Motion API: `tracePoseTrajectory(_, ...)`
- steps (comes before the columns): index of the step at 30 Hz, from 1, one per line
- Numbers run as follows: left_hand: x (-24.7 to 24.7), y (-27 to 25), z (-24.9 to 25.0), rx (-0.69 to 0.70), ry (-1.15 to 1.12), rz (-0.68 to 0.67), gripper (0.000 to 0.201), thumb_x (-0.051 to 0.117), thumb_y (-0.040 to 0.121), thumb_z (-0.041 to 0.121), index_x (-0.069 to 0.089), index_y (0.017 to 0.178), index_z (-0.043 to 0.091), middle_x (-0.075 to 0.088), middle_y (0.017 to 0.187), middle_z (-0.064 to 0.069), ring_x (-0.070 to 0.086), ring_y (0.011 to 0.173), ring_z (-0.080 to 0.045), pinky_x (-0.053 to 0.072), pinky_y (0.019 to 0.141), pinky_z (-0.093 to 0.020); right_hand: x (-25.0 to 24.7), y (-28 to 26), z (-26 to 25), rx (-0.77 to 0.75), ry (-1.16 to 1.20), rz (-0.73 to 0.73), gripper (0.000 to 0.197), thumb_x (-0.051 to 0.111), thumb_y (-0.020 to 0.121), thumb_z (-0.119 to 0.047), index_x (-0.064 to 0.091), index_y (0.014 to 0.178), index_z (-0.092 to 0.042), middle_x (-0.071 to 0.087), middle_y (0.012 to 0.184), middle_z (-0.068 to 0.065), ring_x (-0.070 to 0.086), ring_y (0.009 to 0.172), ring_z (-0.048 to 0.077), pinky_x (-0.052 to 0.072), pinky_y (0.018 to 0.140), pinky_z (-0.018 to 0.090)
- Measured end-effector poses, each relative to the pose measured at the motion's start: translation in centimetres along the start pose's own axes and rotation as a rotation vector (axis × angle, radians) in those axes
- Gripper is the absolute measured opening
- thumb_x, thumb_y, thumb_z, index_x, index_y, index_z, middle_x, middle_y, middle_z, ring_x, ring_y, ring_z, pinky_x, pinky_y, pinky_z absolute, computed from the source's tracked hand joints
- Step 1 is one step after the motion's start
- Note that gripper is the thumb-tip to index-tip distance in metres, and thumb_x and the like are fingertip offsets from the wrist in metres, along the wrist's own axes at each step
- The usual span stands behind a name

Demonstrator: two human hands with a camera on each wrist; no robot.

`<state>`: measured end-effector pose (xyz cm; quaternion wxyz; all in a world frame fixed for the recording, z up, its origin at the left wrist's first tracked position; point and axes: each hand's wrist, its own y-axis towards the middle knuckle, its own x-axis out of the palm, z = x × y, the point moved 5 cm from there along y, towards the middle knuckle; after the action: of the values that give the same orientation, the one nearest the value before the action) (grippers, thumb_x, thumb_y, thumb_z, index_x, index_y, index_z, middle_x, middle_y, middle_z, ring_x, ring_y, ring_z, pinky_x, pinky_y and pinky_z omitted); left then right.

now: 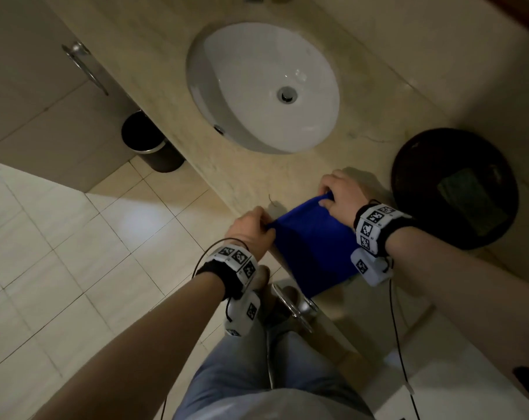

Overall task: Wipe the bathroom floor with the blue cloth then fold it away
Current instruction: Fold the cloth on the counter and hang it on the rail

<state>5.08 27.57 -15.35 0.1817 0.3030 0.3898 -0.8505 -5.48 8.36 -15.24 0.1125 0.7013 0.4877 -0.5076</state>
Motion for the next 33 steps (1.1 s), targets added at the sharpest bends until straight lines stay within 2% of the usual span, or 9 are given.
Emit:
tracePoseTrajectory(3,-0.7,0.8,0.4,0.021,-0.009,0.025,0.022,0.062,0.086,0.026,0.057,0.107,0.023,0.061,0.100,0.003,0.059,0.090,-0.019,0.050,0.079,-0.032,-0.4,0.2,0.4,0.014,0.039,0.046,0.012,0.071,0.083,-0.004,0.061,0.089,-0.006,0.048,0.097,0.006,0.047,0.083,0.018,0.033,0.072,0.023)
tracePoseTrajectory(6,-0.4,0.6,0.4,0.048,-0.041,0.013,0.018,0.061,0.088,0.024,0.056,0.104,0.025,0.064,0.096,0.003,0.061,0.087,-0.018,0.050,0.076,-0.030,-0.5,-0.7,0.7,-0.001,0.067,0.081,0.013,0.073,0.081,-0.003,0.062,0.087,-0.007,0.047,0.096,0.004,0.047,0.080,0.018,0.037,0.072,0.027)
tracePoseTrajectory(11,0.4,-1.6,1.4,0.218,-0.018,0.016,0.015,0.060,0.086,0.022,0.053,0.097,0.031,0.062,0.093,0.008,0.060,0.084,-0.013,0.050,0.073,-0.029,-1.3,-3.7,1.4,-0.064,0.131,0.170,0.019,0.076,0.076,-0.001,0.060,0.082,-0.010,0.048,0.097,0.003,0.050,0.077,0.019,0.043,0.071,0.028)
tracePoseTrajectory(15,1.9,-4.6,2.2,0.411,0.049,-0.006,0.020,0.060,0.085,0.023,0.047,0.096,0.034,0.054,0.095,0.012,0.055,0.082,-0.010,0.046,0.070,-0.027,-1.8,-7.5,2.5,-0.099,0.073,0.192,0.024,0.077,0.074,-0.002,0.058,0.081,-0.015,0.048,0.098,-0.001,0.049,0.081,0.014,0.032,0.067,0.011)
tracePoseTrajectory(17,3.1,-5.9,2.3,0.493,0.102,-0.028,0.019,0.060,0.086,0.024,0.050,0.101,0.030,0.052,0.099,0.011,0.054,0.083,-0.011,0.046,0.069,-0.027,-1.6,-9.5,3.3,-0.105,0.056,0.186,0.022,0.077,0.074,-0.003,0.059,0.081,-0.014,0.046,0.098,-0.003,0.048,0.082,0.013,0.029,0.070,0.008)
tracePoseTrajectory(20,5.0,-7.3,2.5,0.564,0.209,-0.064,0.024,0.060,0.088,0.025,0.053,0.111,0.025,0.053,0.111,0.008,0.054,0.087,-0.011,0.040,0.068,-0.024,-0.5,-12.1,4.4,-0.127,0.052,0.173,0.024,0.076,0.072,0.000,0.058,0.081,-0.013,0.046,0.100,-0.001,0.050,0.081,0.016,0.035,0.072,0.014)
tracePoseTrajectory(24,7.2,-7.6,2.4,0.487,0.333,-0.130,0.026,0.054,0.094,0.029,0.047,0.119,0.029,0.048,0.124,0.009,0.055,0.096,-0.014,0.043,0.072,-0.025,1.8,-14.2,5.8,-0.117,0.075,0.170,0.027,0.074,0.069,0.008,0.058,0.082,-0.011,0.049,0.102,0.007,0.052,0.081,0.020,0.049,0.072,0.033)
tracePoseTrajectory(28,8.1,-7.7,2.3,0.429,0.351,-0.133,0.026,0.052,0.095,0.030,0.046,0.119,0.031,0.046,0.127,0.009,0.055,0.097,-0.014,0.049,0.075,-0.029,3.3,-14.4,6.6,-0.110,0.071,0.196,0.027,0.073,0.068,0.012,0.059,0.082,-0.007,0.049,0.102,0.012,0.048,0.080,0.019,0.043,0.070,0.030)
tracePoseTrajectory(33,9.0,-8.2,2.7,0.442,0.399,-0.177,0.030,0.051,0.096,0.035,0.050,0.125,0.030,0.042,0.129,0.009,0.053,0.102,-0.012,0.043,0.076,-0.024,4.1,-13.9,7.2,-0.048,0.077,0.115,0.029,0.069,0.070,0.006,0.054,0.084,-0.015,0.043,0.109,0.005,0.047,0.085,0.018,0.052,0.071,0.040)
